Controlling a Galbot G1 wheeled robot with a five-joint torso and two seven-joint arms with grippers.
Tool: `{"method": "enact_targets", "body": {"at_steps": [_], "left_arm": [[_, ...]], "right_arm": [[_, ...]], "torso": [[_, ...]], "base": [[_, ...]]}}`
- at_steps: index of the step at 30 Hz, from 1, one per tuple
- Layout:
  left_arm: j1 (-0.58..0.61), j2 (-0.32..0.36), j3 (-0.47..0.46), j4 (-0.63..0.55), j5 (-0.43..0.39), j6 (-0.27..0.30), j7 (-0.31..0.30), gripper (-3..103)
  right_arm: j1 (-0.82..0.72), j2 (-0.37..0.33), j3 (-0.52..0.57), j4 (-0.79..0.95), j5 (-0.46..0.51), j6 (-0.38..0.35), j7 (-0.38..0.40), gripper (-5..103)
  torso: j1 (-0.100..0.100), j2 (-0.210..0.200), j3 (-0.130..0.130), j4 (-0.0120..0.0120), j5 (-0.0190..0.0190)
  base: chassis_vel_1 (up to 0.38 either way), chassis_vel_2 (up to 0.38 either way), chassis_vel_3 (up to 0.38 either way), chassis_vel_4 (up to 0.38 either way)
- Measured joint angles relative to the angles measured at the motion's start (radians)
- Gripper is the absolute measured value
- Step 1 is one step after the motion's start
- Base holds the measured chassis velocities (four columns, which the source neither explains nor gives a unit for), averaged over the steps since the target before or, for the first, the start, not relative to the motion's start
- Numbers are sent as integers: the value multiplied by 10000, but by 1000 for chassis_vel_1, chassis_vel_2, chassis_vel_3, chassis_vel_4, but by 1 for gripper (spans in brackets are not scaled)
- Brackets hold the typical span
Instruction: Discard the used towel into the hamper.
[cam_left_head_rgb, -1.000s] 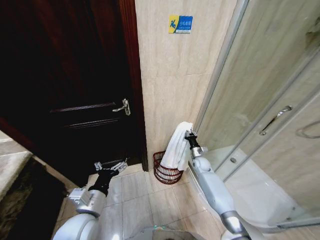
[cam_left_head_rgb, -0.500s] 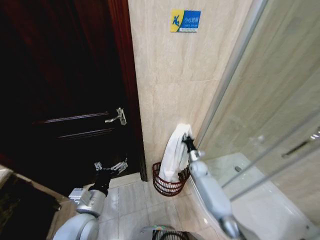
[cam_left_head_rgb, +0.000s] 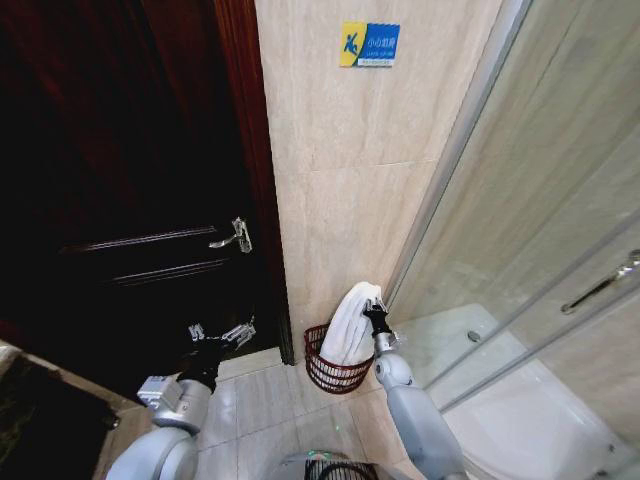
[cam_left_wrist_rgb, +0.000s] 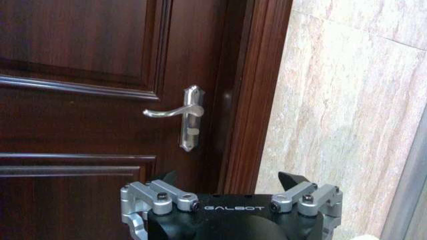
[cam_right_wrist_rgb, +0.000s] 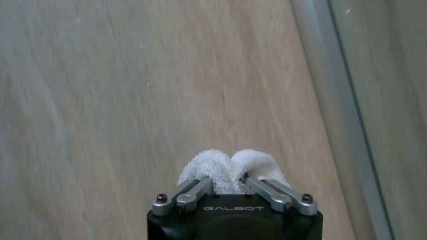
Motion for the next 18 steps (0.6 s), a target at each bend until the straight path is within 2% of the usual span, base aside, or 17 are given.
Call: {"method": "enact_targets", "body": {"at_steps": [15, 18], "left_arm": [[0, 0, 0, 0, 0, 0, 0, 100], [0, 0, 0, 0, 0, 0, 0, 100]], "right_arm": [[415, 212, -411, -2108, 212, -659, -564, 9], [854, 326, -326, -3160, -78, -693, -849, 9]], "torso": [[-3, 0, -1, 2, 0], [-3, -1, -1, 1, -1]], "base": [[0, 0, 0, 0], [0, 0, 0, 0]]}}
